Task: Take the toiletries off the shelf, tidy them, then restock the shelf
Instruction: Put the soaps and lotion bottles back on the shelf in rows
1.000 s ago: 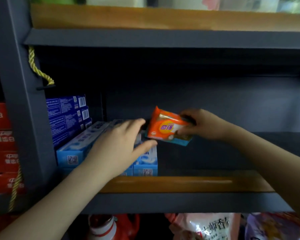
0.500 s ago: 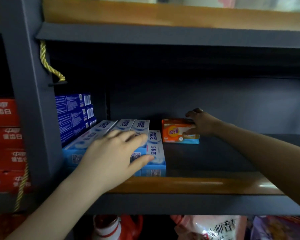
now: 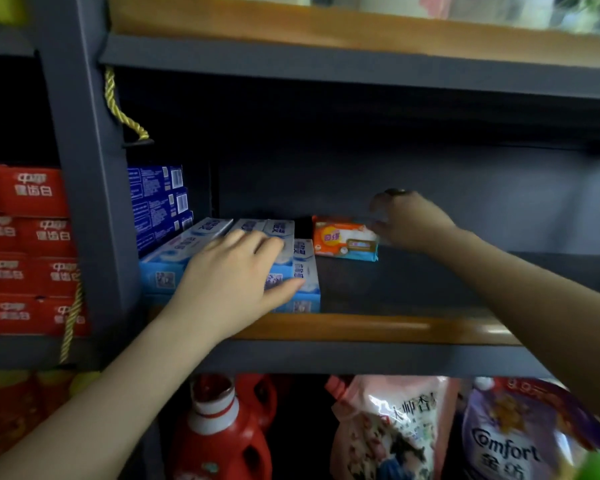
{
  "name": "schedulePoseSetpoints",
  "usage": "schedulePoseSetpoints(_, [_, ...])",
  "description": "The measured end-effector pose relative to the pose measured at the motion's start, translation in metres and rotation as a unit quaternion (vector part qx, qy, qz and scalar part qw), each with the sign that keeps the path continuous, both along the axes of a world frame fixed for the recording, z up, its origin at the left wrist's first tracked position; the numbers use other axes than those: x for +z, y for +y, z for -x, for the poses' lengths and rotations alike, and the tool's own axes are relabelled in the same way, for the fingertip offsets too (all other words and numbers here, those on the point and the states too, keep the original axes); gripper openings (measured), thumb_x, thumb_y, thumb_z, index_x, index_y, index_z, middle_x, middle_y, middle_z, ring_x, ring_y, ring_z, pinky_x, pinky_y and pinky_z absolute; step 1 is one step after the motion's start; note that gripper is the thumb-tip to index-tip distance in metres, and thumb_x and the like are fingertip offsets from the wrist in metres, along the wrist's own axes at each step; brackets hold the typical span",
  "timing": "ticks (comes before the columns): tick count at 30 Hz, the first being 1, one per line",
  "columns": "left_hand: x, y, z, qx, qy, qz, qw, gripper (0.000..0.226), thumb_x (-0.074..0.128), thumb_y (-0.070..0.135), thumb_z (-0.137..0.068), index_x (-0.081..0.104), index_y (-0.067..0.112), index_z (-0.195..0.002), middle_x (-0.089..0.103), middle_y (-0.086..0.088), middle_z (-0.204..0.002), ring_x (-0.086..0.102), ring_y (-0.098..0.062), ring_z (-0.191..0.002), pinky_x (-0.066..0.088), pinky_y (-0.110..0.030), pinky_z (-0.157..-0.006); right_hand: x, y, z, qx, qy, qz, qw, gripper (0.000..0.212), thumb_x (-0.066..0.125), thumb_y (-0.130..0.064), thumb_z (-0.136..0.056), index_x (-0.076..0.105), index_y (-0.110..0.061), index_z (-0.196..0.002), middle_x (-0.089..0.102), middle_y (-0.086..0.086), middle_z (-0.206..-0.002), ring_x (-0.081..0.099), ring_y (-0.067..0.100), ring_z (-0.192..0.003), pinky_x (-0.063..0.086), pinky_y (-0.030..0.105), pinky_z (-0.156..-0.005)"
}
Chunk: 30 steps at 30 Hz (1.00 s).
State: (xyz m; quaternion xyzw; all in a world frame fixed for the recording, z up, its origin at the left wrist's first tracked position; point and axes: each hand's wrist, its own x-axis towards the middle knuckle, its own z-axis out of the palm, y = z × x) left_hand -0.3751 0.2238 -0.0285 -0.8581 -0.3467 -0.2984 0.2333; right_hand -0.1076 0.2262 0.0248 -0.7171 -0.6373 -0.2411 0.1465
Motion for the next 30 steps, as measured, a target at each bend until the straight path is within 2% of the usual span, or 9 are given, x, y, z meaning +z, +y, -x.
schedulePoseSetpoints(3, [-0.008, -0.011, -0.006, -0.066, -0.035, -0.046, 0.996, 0.053, 0.042, 0.045, -0.087, 0.061, 0.002, -0.112, 0.063, -0.014, -0.112, 0.058, -0.031, -0.108, 0.047, -0.04, -0.087, -0.005, -0.065, 0.012, 0.149, 0.004, -0.141, 0.979, 0.018, 0.056, -0.02, -0.089, 0.064, -0.009, -0.1, 0.06, 0.003, -0.088, 0.059, 0.024, -0.082, 0.041, 0.027, -0.068])
schedulePoseSetpoints(5, [-0.025, -0.024, -0.016, -0.15, -0.072, -0.13, 0.977, 0.038, 0.049, 0.03, -0.087, 0.065, 0.0, -0.103, 0.063, -0.017, -0.11, 0.057, -0.034, -0.109, 0.046, -0.042, -0.091, -0.019, -0.111, 0.021, 0.213, -0.003, -0.156, 0.965, 0.014, 0.053, -0.018, -0.087, 0.063, -0.008, -0.089, 0.049, -0.008, -0.077, 0.051, 0.012, -0.069, 0.032, 0.018, -0.063])
schedulePoseSetpoints(8, [-0.058, -0.052, -0.036, -0.295, -0.07, -0.155, 0.94, 0.021, 0.055, 0.016, -0.085, 0.068, 0.002, -0.094, 0.065, -0.015, -0.106, 0.054, -0.031, -0.107, 0.046, -0.041, -0.091, -0.061, -0.159, 0.017, 0.217, -0.004, -0.099, 0.971, 0.014, 0.054, -0.017, -0.084, 0.064, -0.008, -0.086, 0.047, -0.01, -0.074, 0.049, 0.013, -0.068, 0.036, 0.024, -0.06])
schedulePoseSetpoints(11, [-0.095, -0.077, -0.056, -0.348, -0.026, -0.12, 0.929, 0.015, 0.056, 0.013, -0.084, 0.068, 0.005, -0.087, 0.066, -0.011, -0.097, 0.056, -0.028, -0.099, 0.047, -0.037, -0.083, -0.114, -0.19, 0.0, 0.176, 0.021, 0.05, 0.983, 0.011, 0.06, -0.015, -0.086, 0.067, -0.009, -0.09, 0.064, 0.001, -0.079, 0.061, 0.021, -0.072, 0.045, 0.031, -0.064])
schedulePoseSetpoints(16, [-0.157, -0.098, -0.077, -0.366, 0.04, 0.019, 0.93, 0.015, 0.058, 0.014, -0.081, 0.07, 0.005, -0.085, 0.066, -0.009, -0.089, 0.062, -0.026, -0.085, 0.049, -0.032, -0.077, -0.202, -0.21, -0.028, 0.082, 0.11, 0.305, 0.943, 0.048, 0.056, -0.037, -0.091, 0.048, -0.013, -0.132, 0.052, 0.005, -0.132, 0.05, 0.02, -0.118, 0.038, 0.027, -0.096])
schedulePoseSetpoints(19, [-0.187, -0.107, -0.081, -0.339, 0.072, 0.127, 0.929, 0.016, 0.063, 0.016, -0.081, 0.069, 0.006, -0.091, 0.065, -0.007, -0.093, 0.062, -0.026, -0.089, 0.052, -0.033, -0.077, -0.238, -0.215, -0.034, 0.058, 0.199, 0.401, 0.892, 0.072, 0.051, -0.051, -0.088, 0.03, -0.01, -0.143, 0.042, 0.006, -0.141, 0.041, 0.022, -0.129, 0.033, 0.028, -0.103])
schedulePoseSetpoints(21, [-0.205, -0.113, -0.08, -0.297, 0.088, 0.22, 0.925, 0.026, 0.058, 0.031, -0.087, 0.065, 0.011, -0.102, 0.062, -0.002, -0.102, 0.058, -0.021, -0.098, 0.051, -0.032, -0.079, -0.25, -0.217, -0.038, 0.054, 0.254, 0.394, 0.882, 0.078, 0.054, -0.054, -0.084, 0.029, -0.009, -0.144, 0.045, 0.005, -0.136, 0.044, 0.02, -0.125, 0.035, 0.024, -0.099])
schedulePoseSetpoints(25, [-0.231, -0.129, -0.079, -0.198, 0.095, 0.373, 0.902, 0.041, 0.05, 0.064, -0.081, 0.049, 0.03, -0.105, 0.05, 0.02, -0.1, 0.055, -0.006, -0.093, 0.047, -0.026, -0.071, -0.264, -0.221, -0.044, 0.048, 0.167, 0.35, 0.92, 0.087, 0.067, -0.057, -0.074, 0.029, -0.014, -0.141, 0.036, 0.005, -0.137, 0.033, 0.022, -0.126, 0.03, 0.035, -0.105])
schedulePoseSetpoints(30, [-0.248, -0.153, -0.079, -0.121, 0.015, 0.528, 0.84, 0.071, 0.065, 0.075, -0.055, 0.03, 0.035, -0.103, 0.054, 0.014, -0.097, 0.057, -0.003, -0.078, 0.047, -0.026, -0.06, -0.272, -0.233, -0.039, 0.046, 0.095, 0.25, 0.963, 0.096, 0.066, -0.073, -0.058, 0.034, -0.018, -0.13, 0.043, 0.003, -0.13, 0.038, 0.022, -0.122, 0.034, 0.037, -0.1])
